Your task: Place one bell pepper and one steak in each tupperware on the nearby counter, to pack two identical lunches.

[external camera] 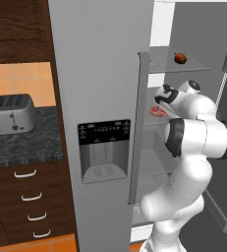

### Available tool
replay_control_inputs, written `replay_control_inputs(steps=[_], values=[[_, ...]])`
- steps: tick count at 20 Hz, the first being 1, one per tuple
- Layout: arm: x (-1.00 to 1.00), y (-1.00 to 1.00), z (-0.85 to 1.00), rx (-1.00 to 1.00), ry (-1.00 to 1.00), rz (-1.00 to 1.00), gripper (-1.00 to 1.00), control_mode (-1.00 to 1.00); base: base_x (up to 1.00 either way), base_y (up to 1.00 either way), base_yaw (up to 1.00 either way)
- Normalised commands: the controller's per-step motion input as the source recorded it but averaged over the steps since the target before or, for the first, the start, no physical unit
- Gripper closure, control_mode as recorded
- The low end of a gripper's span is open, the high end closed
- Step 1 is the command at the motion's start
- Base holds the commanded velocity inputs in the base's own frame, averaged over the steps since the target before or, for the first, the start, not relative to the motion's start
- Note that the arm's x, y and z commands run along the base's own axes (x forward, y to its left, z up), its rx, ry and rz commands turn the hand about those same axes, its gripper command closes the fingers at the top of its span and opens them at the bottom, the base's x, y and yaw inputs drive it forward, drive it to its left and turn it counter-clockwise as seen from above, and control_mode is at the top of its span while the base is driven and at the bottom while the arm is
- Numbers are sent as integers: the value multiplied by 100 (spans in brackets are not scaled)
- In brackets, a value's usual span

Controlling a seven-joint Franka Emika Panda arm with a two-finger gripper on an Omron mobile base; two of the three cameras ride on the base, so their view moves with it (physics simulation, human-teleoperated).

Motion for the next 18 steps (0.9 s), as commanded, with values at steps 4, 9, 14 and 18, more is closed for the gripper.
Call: replay_control_inputs(steps=[4, 9, 14, 18], values=[[29, -9, -16, 0, -8, 0, -100, -100, 0, 0, 0], [15, -10, -23, 0, -6, 5, -100, -100, 0, 0, 0], [39, -3, -14, 0, 0, 7, -100, -100, 0, 0, 0], [28, -21, -3, 0, -1, 5, -100, -100, 0, 0, 0]])
